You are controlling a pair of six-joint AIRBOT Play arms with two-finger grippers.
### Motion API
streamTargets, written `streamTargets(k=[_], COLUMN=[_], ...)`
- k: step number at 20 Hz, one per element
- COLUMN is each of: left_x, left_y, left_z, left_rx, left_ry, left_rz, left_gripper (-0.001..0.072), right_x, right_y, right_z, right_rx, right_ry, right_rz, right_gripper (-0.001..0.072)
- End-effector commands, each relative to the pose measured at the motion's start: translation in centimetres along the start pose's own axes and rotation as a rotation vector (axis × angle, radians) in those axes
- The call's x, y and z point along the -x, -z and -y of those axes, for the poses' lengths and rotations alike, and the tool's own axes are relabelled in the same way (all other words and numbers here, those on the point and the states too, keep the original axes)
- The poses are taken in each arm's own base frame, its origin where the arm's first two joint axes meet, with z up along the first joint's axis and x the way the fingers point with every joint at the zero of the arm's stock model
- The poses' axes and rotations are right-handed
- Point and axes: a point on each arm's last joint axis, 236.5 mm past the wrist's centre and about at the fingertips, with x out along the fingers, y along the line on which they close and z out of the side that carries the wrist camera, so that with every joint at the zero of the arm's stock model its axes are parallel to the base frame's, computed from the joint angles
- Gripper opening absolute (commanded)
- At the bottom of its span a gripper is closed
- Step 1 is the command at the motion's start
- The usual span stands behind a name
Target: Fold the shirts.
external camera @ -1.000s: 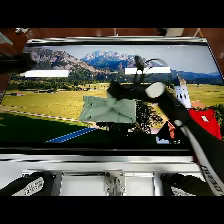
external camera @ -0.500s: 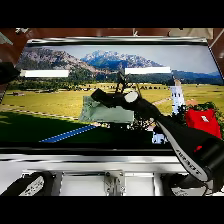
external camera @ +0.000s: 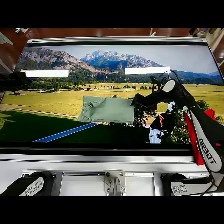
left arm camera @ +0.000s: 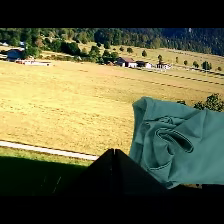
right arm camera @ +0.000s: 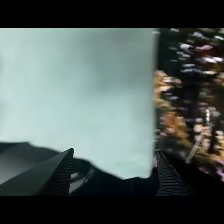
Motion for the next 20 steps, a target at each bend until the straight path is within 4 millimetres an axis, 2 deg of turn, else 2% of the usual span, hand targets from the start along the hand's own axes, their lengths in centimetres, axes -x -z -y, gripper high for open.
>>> streamTargets(k=[1,5,7,8,9,11,12,14,15,17,19,20], left_x=[-0.8,-1.2,-1.2,-1.3,-1.3,-1.2,-1.2,-1.1,-1.0,-0.7,-0.5,-0.4], left_y=[0.9,1.8,1.7,1.8,1.9,1.9,1.9,2.0,2.1,2.2,2.8,3.0], left_z=[2.2,5.7,7.2,7.7,8.0,8.1,8.1,8.1,8.2,8.2,8.2,8.2], left_rx=[-0.024,-0.089,-0.105,-0.100,-0.106,-0.102,-0.101,-0.103,-0.104,-0.106,-0.109,-0.111], left_ry=[0.049,0.111,0.135,0.144,0.150,0.153,0.154,0.155,0.155,0.156,0.156,0.156], left_rz=[-0.024,-0.044,-0.030,-0.029,-0.032,-0.033,-0.033,-0.034,-0.037,-0.042,-0.063,-0.073], left_gripper=[0.0032,0.0032,0.0032,0.0032,0.0032,0.0032,0.0032,0.0032,0.0032,0.0032,0.0032,0.0032], right_x=[-2.6,-6.2,-6.9,-6.9,-6.9,-6.7,-6.3,-3.6,-1.1,5.5,12.9,16.4], right_y=[-0.2,0.3,0.2,0.2,0.5,0.9,0.7,-0.6,-1.8,-5.0,-7.3,-7.5], right_z=[3.0,2.2,0.4,-0.7,-1.3,-1.5,-1.7,-2.2,-2.4,-1.7,1.8,4.2], right_rx=[-0.118,-0.154,-0.161,-0.158,-0.139,-0.113,-0.085,0.030,0.066,0.089,0.011,-0.047], right_ry=[-0.005,-0.117,-0.221,-0.274,-0.308,-0.319,-0.331,-0.365,-0.378,-0.368,-0.288,-0.234], right_rz=[-0.039,-0.099,-0.110,-0.115,-0.127,-0.142,-0.132,-0.073,-0.019,0.125,0.274,0.331], right_gripper=[0.0703,0.0702,0.0700,0.0672,0.0499,0.0066,0.0058,0.0057,0.0057,0.0057,0.0057,0.0057])
